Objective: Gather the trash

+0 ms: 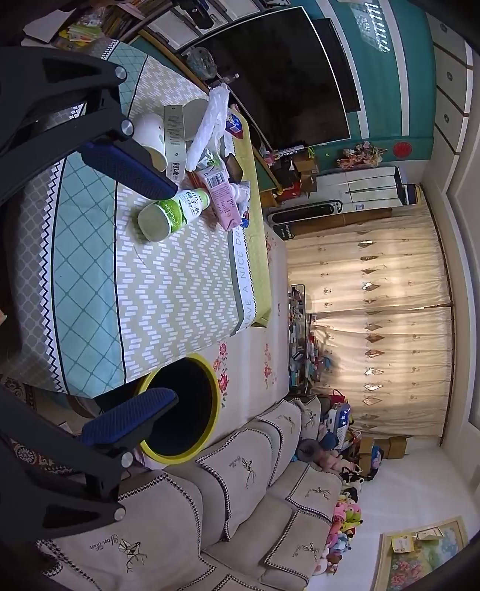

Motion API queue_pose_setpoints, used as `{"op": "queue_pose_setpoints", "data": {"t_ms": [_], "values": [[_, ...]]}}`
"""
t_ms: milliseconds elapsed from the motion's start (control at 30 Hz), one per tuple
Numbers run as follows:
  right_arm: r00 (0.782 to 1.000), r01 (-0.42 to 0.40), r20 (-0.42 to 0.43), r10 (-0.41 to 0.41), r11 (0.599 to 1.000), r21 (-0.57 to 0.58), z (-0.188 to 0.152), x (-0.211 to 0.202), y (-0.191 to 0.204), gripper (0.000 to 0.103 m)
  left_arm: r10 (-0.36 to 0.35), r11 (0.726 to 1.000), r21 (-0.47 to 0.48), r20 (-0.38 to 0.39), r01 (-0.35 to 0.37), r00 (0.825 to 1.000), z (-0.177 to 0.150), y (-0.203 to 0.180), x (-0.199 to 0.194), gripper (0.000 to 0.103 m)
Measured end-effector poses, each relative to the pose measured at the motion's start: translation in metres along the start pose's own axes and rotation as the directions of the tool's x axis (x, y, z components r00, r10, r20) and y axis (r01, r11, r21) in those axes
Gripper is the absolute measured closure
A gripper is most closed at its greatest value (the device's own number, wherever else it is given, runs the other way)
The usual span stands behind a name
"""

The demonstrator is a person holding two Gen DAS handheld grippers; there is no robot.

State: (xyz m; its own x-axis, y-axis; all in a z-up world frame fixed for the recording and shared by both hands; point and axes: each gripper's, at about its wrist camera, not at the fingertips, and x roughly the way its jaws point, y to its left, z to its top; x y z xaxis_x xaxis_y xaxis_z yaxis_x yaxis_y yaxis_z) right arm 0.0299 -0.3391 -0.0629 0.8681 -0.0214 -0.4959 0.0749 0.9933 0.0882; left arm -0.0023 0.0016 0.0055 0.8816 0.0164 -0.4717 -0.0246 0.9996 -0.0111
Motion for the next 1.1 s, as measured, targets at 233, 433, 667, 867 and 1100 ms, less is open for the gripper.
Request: {"op": "queue_pose_setpoints", "data": {"t_ms": [233,433,667,867,1100], "values": [[1.0,0.001,0.001,-0.001,1.0,0.0,0.0004,0.0007,0.0001,0.006,0.002,1.0,0.006,-0.005,-0.002,1.0,-0.0036,-0.0005,0.0028,0.005],[1.0,0.002,0.001,-0.002,1.0,-0.002,-0.0005,0.0015,0.0006,0.006,0.008,1.0,0.01,-0.002,-0.008,1.0,-0.0034,-0.0015,0.002,0.005],[1.0,0.001,0.0,-0.001,1.0,-0.003,-0.0006,0.0025,0.0,0.006,0.009,1.0,0.011,-0.005,-0.009,1.0,-0.0023,-0.0005,0.001,0.005],[1.0,0.001,-0.001,-0.001,1.0,-0.002,-0.0009,0.0029,0.0,0.006,0.008,1.0,0.013,-0.006,-0.008,1.0,-0.003,-0.0002,0.0026,0.005],[1.0,0.001,-0.004,-0.001,1.0,-0.003,-0.0029,0.0003,0.0024,0.006,0.009,1.0,0.013,-0.008,-0.009,1.0,-0.0037,-0.0001,0.0028,0.005]]}}
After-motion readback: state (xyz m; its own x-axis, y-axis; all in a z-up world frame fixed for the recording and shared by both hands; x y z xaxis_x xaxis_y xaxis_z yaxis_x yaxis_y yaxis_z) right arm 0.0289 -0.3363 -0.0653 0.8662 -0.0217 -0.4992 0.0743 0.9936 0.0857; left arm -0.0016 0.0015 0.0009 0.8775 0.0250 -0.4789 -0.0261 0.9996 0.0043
